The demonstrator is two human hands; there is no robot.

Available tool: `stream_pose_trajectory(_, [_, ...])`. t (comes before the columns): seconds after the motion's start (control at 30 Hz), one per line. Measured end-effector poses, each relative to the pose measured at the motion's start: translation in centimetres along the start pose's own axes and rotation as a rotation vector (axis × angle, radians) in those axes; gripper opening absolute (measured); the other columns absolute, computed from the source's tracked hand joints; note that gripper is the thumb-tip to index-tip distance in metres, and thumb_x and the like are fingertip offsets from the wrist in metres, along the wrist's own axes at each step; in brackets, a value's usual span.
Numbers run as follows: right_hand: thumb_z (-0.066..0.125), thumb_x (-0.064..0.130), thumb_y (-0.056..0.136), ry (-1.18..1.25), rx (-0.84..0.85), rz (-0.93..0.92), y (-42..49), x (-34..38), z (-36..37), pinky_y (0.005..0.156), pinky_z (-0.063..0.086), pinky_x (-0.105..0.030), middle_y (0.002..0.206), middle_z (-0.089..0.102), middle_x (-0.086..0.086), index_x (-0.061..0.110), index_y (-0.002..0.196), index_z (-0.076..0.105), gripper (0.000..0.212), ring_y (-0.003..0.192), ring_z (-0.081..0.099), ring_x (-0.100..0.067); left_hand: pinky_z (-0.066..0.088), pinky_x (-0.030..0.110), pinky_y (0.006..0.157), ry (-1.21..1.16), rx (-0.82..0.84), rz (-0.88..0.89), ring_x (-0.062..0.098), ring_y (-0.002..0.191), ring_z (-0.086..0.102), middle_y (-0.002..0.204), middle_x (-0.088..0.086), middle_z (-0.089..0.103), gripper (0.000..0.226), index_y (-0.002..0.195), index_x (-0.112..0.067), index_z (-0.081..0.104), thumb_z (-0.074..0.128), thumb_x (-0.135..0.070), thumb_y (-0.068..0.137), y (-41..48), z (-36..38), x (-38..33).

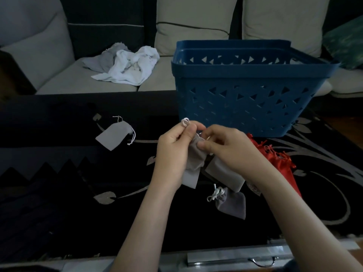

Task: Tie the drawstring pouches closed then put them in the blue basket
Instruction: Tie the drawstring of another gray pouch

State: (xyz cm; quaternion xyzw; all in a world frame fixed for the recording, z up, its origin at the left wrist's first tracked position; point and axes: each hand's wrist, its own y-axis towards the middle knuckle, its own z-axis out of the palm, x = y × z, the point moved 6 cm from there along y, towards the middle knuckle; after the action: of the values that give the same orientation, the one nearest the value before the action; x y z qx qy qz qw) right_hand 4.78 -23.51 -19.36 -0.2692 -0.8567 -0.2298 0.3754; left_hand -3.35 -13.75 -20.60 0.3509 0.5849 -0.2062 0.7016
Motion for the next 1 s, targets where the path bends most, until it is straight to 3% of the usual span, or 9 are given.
stream_pose_trajectory(0.17, [0.068, 0.024, 0.085, -0.024, 0.02, -0.037, 0.1, -0.2, -0.5, 0.059, 0.037, -0.009, 0.059, 0.059, 0.013, 0.02, 0.079, 0.067, 0.007, 0.058, 0.053, 0.004, 0.05, 0.018, 0.072, -0.175, 0.09, -0.053, 0.003, 0.079, 0.064, 0.078, -0.01, 0.071, 0.021, 0.085, -0.016, 0.07, 0.052, -0.013, 0.094, 0.1, 0.2, -0.4])
stream_pose_trajectory(0.33, [0.064, 0.015, 0.088, -0.07, 0.118, -0.019, 0.1, -1.2, -1.2, 0.077, 0.041, -0.019, 0.081, 0.056, 0.008, 0.018, 0.086, 0.07, 0.007, 0.077, 0.055, -0.005, 0.049, 0.015, 0.069, -0.141, 0.154, -0.042, 0.001, 0.07, 0.064, 0.073, -0.008, 0.071, 0.008, 0.095, -0.012, 0.063, 0.056, -0.011, 0.091, 0.0, 0.6, -0.5])
stream_pose_trajectory(0.4, [0.064, 0.015, 0.089, -0.079, 0.139, -0.005, -0.1, -1.4, -1.4, 0.074, 0.04, -0.014, 0.08, 0.056, 0.01, 0.021, 0.082, 0.068, 0.011, 0.076, 0.055, -0.001, 0.048, 0.013, 0.062, -0.121, 0.13, -0.07, 0.002, 0.063, 0.064, 0.064, -0.004, 0.07, 0.009, 0.098, -0.011, 0.055, 0.057, -0.006, 0.091, 0.1, 0.4, -0.3])
stream_pose_trajectory(0.47, [0.062, 0.014, 0.089, 0.058, 0.163, 0.053, -0.5, -1.6, -1.7, 0.063, 0.037, -0.008, 0.07, 0.059, 0.015, 0.018, 0.077, 0.067, 0.014, 0.065, 0.054, 0.005, 0.049, 0.014, 0.06, -0.091, 0.125, -0.103, 0.003, 0.061, 0.063, 0.063, -0.003, 0.069, 0.005, 0.091, -0.009, 0.054, 0.058, -0.007, 0.091, 0.1, 0.4, 0.0])
stream_pose_trajectory(0.53, [0.061, 0.017, 0.088, 0.284, 0.205, 0.128, -0.9, -1.8, -1.7, 0.056, 0.036, -0.01, 0.061, 0.059, 0.015, 0.014, 0.073, 0.065, 0.016, 0.056, 0.05, 0.002, 0.047, 0.014, 0.059, -0.029, 0.152, -0.129, 0.002, 0.06, 0.062, 0.064, -0.004, 0.069, 0.008, 0.084, -0.01, 0.057, 0.058, -0.01, 0.091, 0.0, 0.5, 0.4])
stream_pose_trajectory(0.63, [0.062, 0.037, 0.077, 0.471, 0.195, 0.216, -1.2, -2.3, -1.7, 0.062, 0.034, -0.025, 0.068, 0.054, -0.005, 0.015, 0.066, 0.064, 0.025, 0.065, 0.043, -0.019, 0.043, 0.011, 0.053, 0.024, 0.201, -0.164, 0.0, 0.058, 0.061, 0.069, -0.004, 0.069, 0.009, 0.085, -0.007, 0.061, 0.057, -0.012, 0.093, -0.4, 1.1, 0.7])
stream_pose_trajectory(0.73, [0.065, 0.041, 0.074, 0.596, 0.092, 0.292, -1.3, -2.7, -1.9, 0.064, 0.029, -0.03, 0.064, 0.044, -0.007, 0.018, 0.055, 0.058, 0.031, 0.061, 0.038, -0.018, 0.04, 0.01, 0.044, -0.019, 0.228, -0.224, -0.002, 0.047, 0.055, 0.068, -0.002, 0.065, 0.014, 0.084, -0.006, 0.06, 0.053, -0.011, 0.095, -0.8, 1.8, 0.6])
stream_pose_trajectory(0.83, [0.059, 0.03, 0.088, 0.712, 0.022, 0.312, -1.3, -2.9, -2.0, 0.063, 0.026, -0.031, 0.061, 0.038, -0.005, 0.017, 0.05, 0.05, 0.041, 0.058, 0.035, -0.016, 0.031, 0.012, 0.037, -0.067, 0.23, -0.252, 0.0, 0.038, 0.04, 0.063, -0.005, 0.064, 0.016, 0.083, -0.005, 0.059, 0.051, -0.009, 0.096, -1.0, 2.3, 0.8])
stream_pose_trajectory(1.0, [0.041, 0.009, 0.096, 0.785, 0.124, 0.18, -1.6, -0.8, -1.5, 0.056, 0.043, -0.016, 0.058, 0.055, 0.002, 0.004, 0.077, 0.056, 0.026, 0.054, 0.051, -0.005, 0.026, 0.015, 0.035, -0.08, 0.183, -0.275, 0.003, 0.036, 0.033, 0.055, -0.007, 0.059, 0.019, 0.081, -0.003, 0.059, 0.051, -0.01, 0.097, -1.3, 2.9, 1.3])
